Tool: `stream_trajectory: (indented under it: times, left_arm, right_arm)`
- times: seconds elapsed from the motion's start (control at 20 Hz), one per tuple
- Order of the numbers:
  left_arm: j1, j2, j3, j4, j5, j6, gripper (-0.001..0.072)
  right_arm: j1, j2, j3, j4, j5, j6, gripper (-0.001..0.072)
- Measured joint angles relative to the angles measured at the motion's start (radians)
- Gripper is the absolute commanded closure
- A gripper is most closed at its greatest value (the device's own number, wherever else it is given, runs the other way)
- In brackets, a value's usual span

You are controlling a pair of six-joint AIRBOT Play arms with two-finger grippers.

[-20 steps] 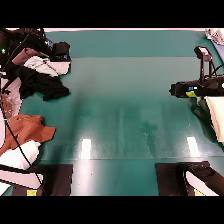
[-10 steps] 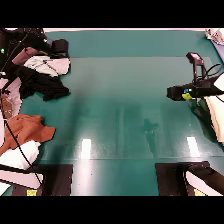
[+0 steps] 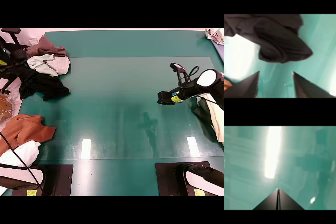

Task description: Fold the shirts.

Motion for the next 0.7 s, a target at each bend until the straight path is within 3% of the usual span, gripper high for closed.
stream_trajectory:
  times: [0.2, 0.5, 0.7]
  left_arm:
    - [0.028, -0.057, -0.084, 0.016, 0.083, -0.011, -0.0013]
    - [0.037, -0.124, -0.136, 0.105, 0.317, -0.013, -0.0013]
    - [0.039, -0.207, -0.157, 0.119, 0.349, 0.034, 0.0002]
  right_arm:
    - [0.001, -0.013, 0.000, 0.046, 0.007, -0.035, 0.0690]
    - [0.002, -0.006, 0.000, 0.067, 0.037, -0.060, 0.0690]
    - [0.002, 0.037, 0.000, 0.071, 0.010, -0.056, 0.0689]
